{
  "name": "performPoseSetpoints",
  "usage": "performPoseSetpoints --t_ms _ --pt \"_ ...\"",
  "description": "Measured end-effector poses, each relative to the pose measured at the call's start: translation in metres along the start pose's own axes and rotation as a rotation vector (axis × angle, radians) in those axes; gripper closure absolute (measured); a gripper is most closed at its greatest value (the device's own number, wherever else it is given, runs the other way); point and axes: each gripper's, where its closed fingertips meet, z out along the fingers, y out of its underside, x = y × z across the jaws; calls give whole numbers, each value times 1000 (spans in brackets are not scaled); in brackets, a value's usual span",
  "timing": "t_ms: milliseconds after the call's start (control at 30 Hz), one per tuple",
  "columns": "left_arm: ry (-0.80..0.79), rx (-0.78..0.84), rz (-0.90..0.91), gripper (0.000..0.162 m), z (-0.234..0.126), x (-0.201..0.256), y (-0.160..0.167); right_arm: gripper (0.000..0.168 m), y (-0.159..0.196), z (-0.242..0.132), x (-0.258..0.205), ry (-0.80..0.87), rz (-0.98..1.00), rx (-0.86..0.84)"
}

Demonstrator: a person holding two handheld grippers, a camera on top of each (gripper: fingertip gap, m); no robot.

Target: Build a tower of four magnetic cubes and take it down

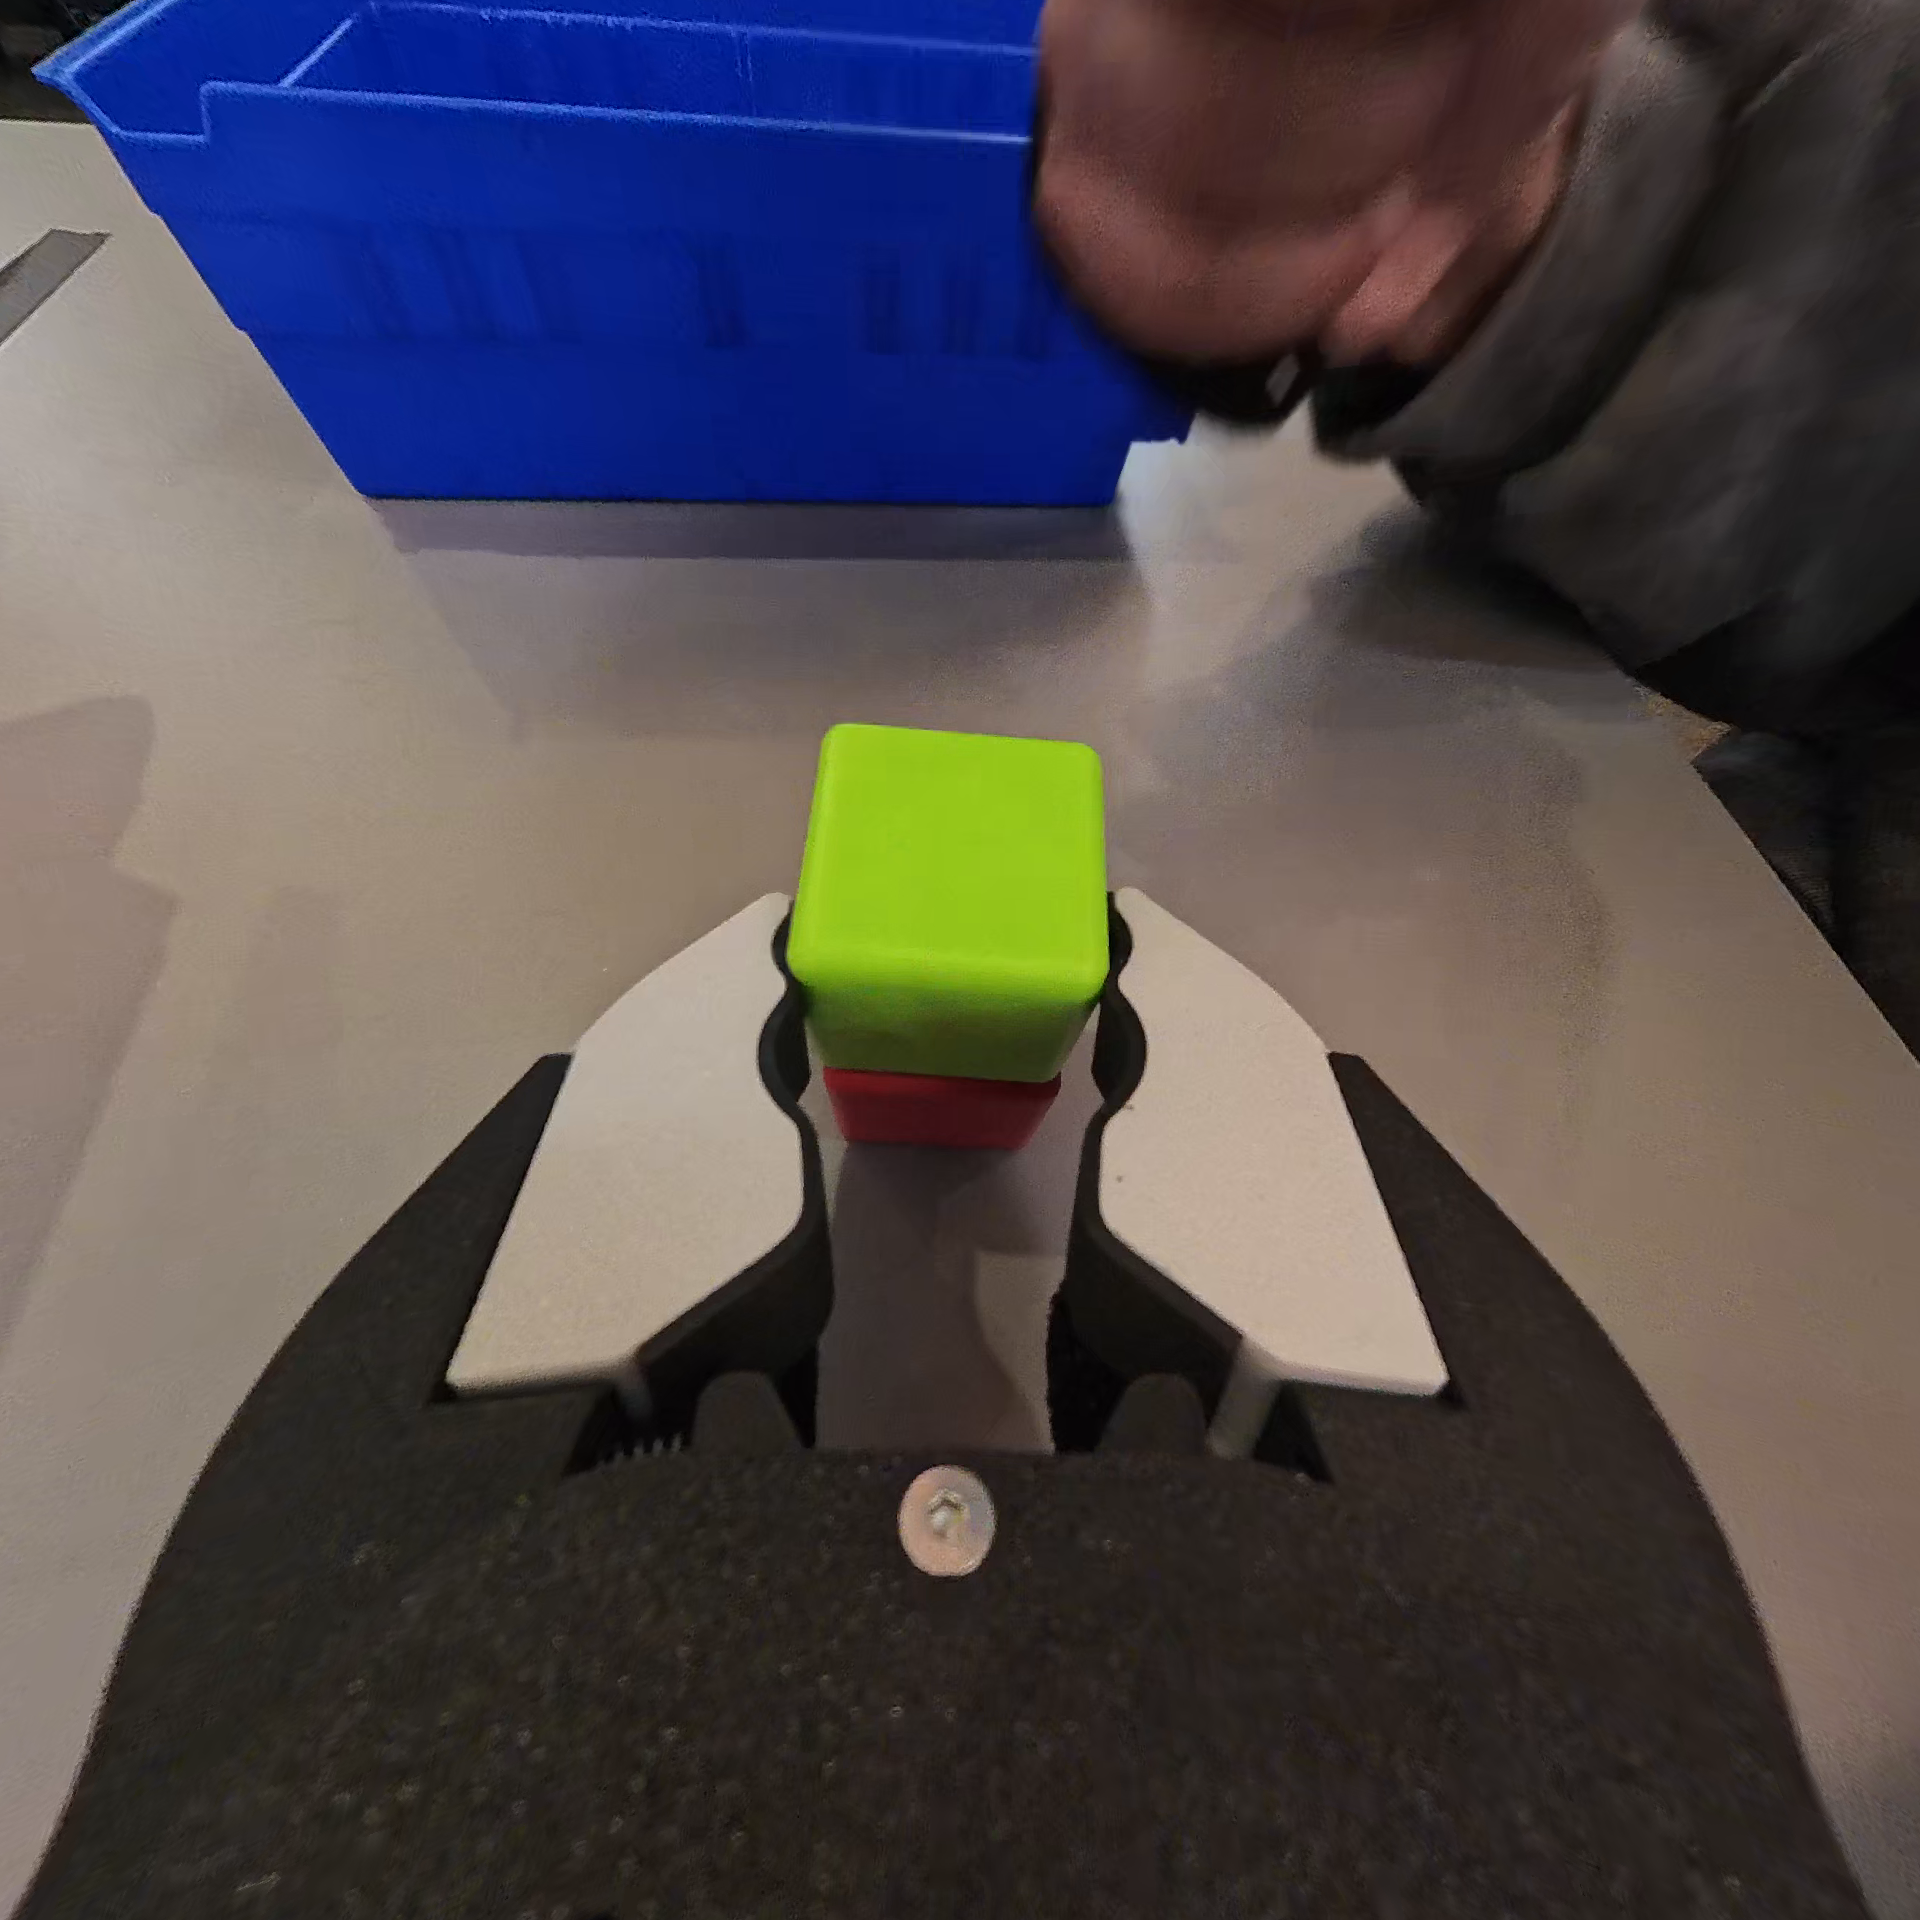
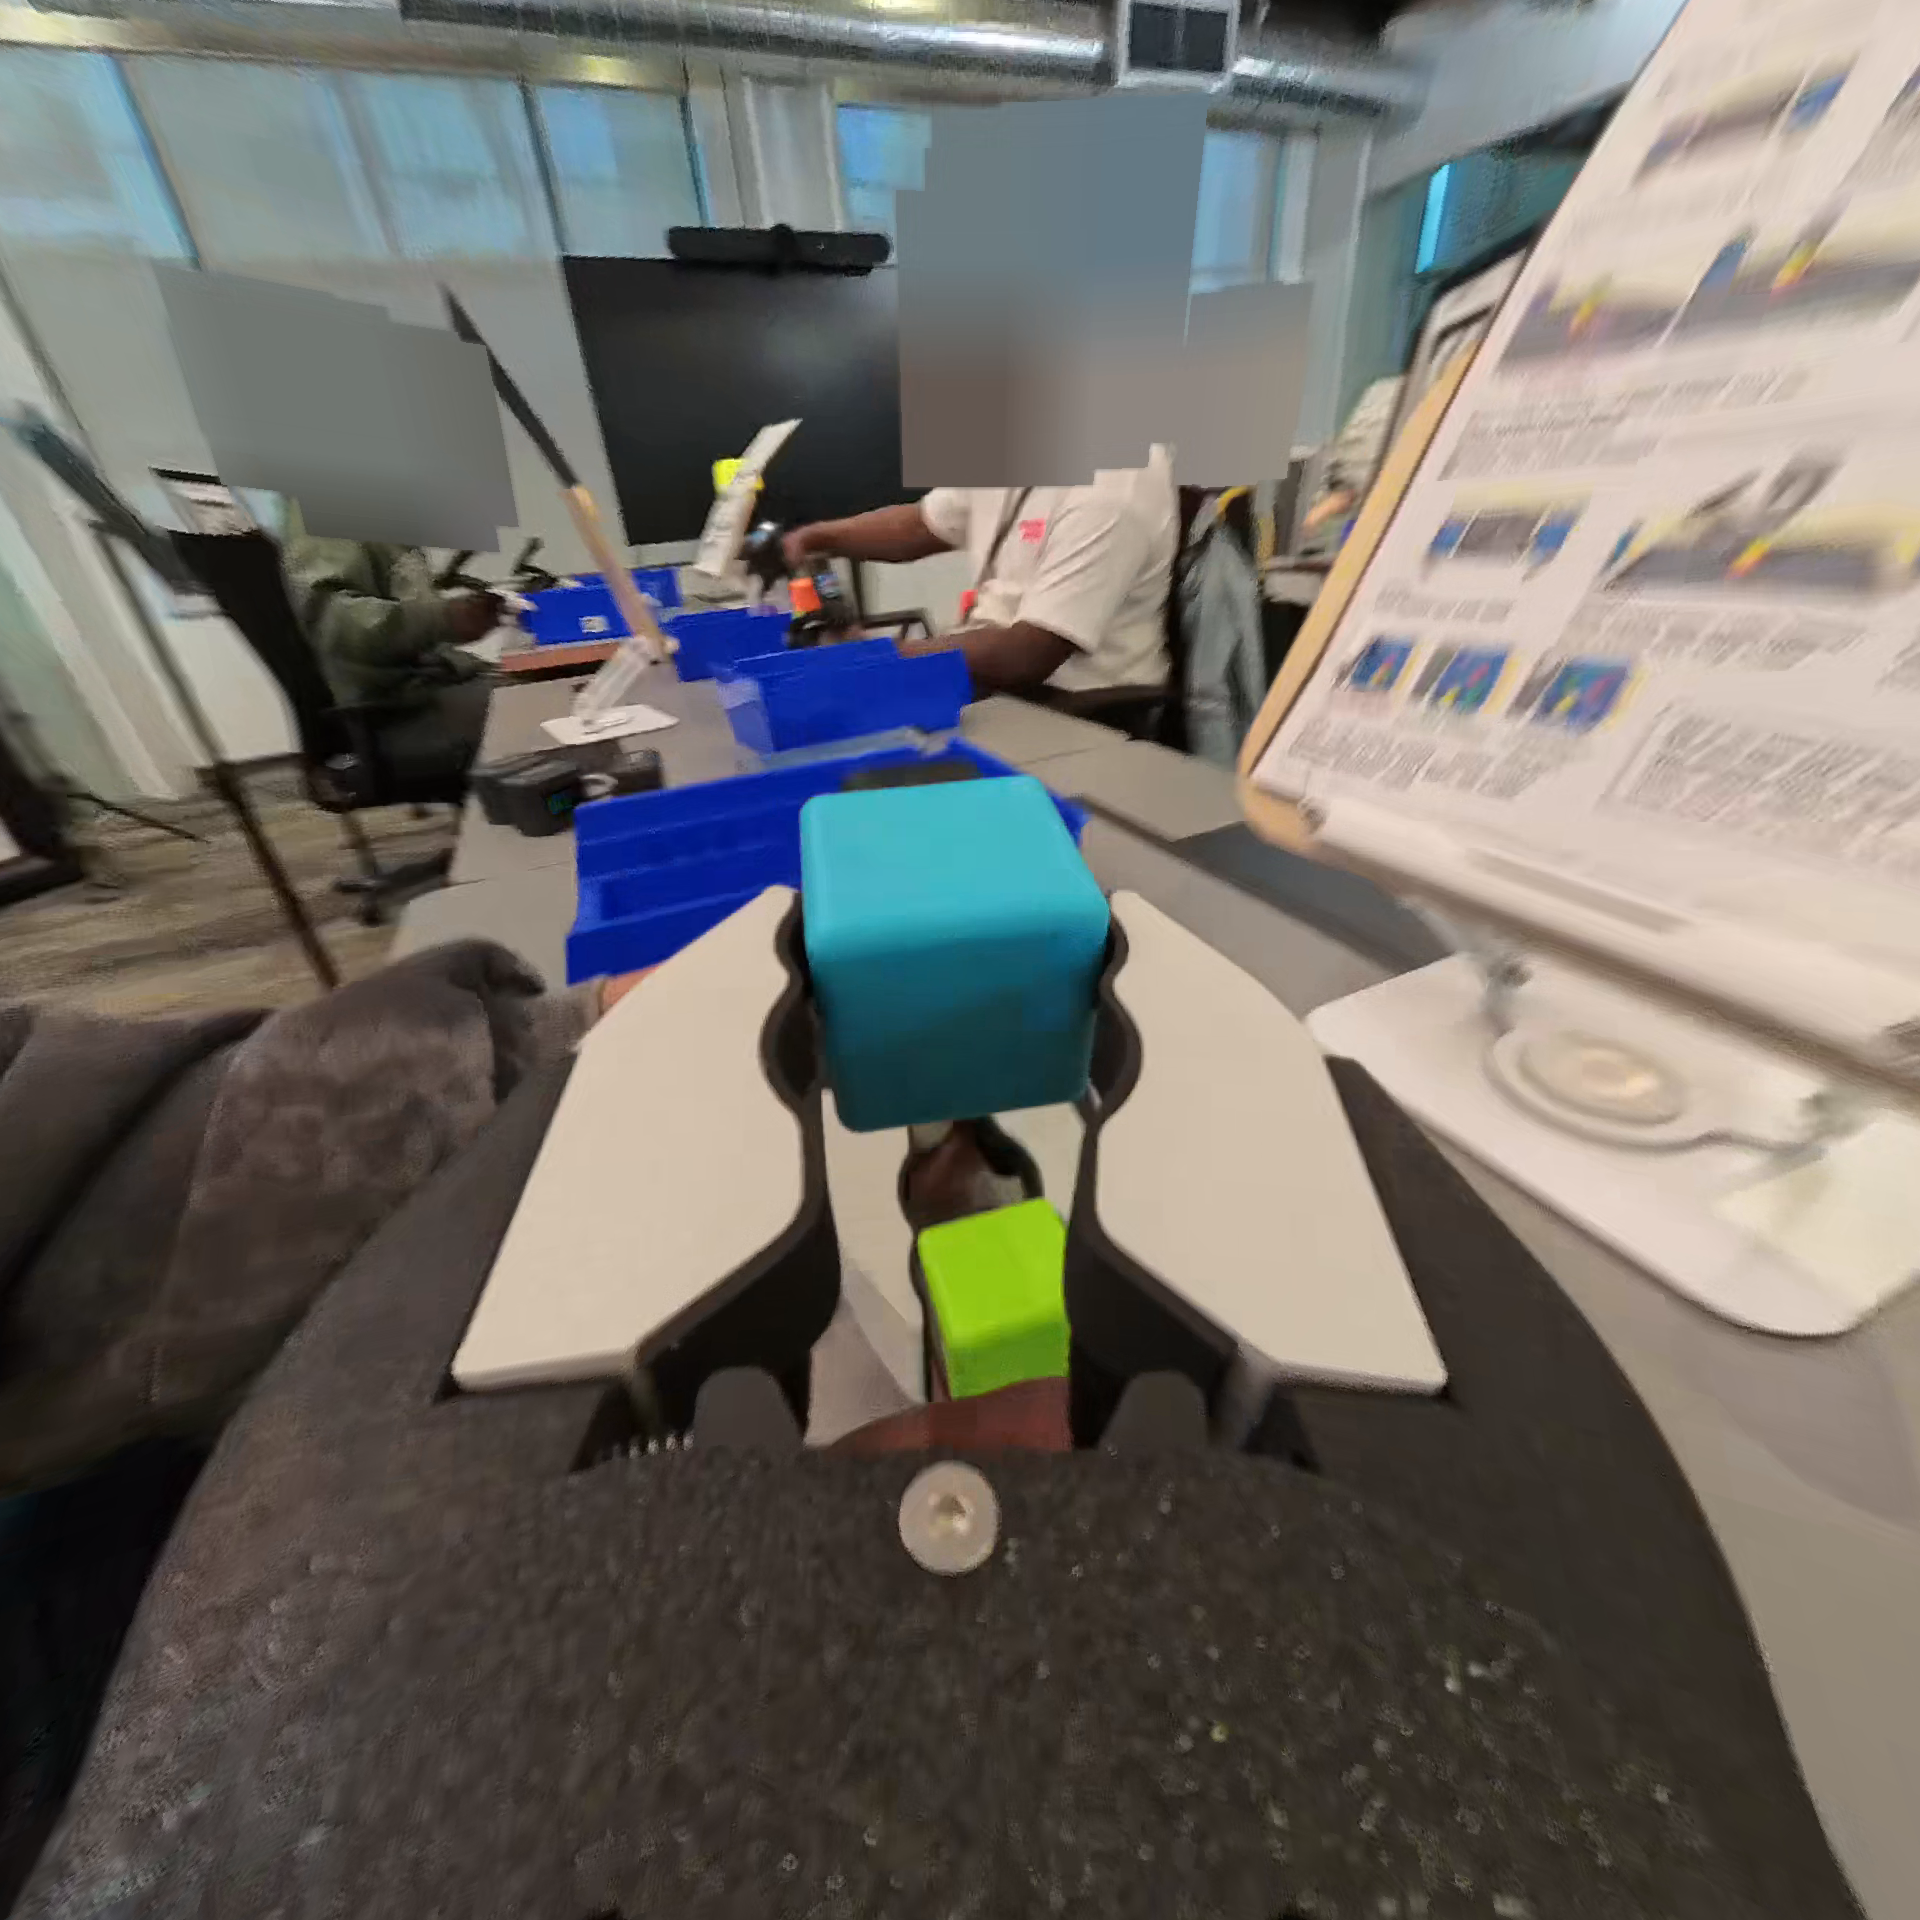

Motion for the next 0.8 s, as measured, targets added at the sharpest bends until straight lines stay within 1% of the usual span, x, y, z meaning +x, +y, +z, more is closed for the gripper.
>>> performPoseSetpoints --t_ms 100,167,233,300,367,433,533,600,667,800 --pt "-29 0 -7 110 0 -5 0 117 -61 -34 -6 158 -151 -11" --pt "-74 3 -11 110 1 -14 -1 117 -99 -67 7 281 -183 -35" --pt "-90 4 -22 110 1 -18 -2 117 -120 -100 37 417 -191 -123" --pt "-93 4 -20 110 1 -18 -2 117 -122 -139 89 637 -213 -278" --pt "-90 6 -16 110 1 -17 -2 117 -102 -172 140 775 -136 -462" --pt "-92 6 -11 110 1 -17 -2 117 -71 -202 188 903 -39 -619" --pt "-90 7 -6 110 1 -16 -2 116 -3 -229 236 948 136 -854" --pt "-90 6 -8 110 1 -16 -2 116 39 -240 255 960 224 -979" --pt "-88 7 -9 110 1 -16 -2 116 75 -244 267 959 314 -1065" --pt "-84 6 -8 110 1 -15 -2 116 125 -254 284 996 388 -1240"
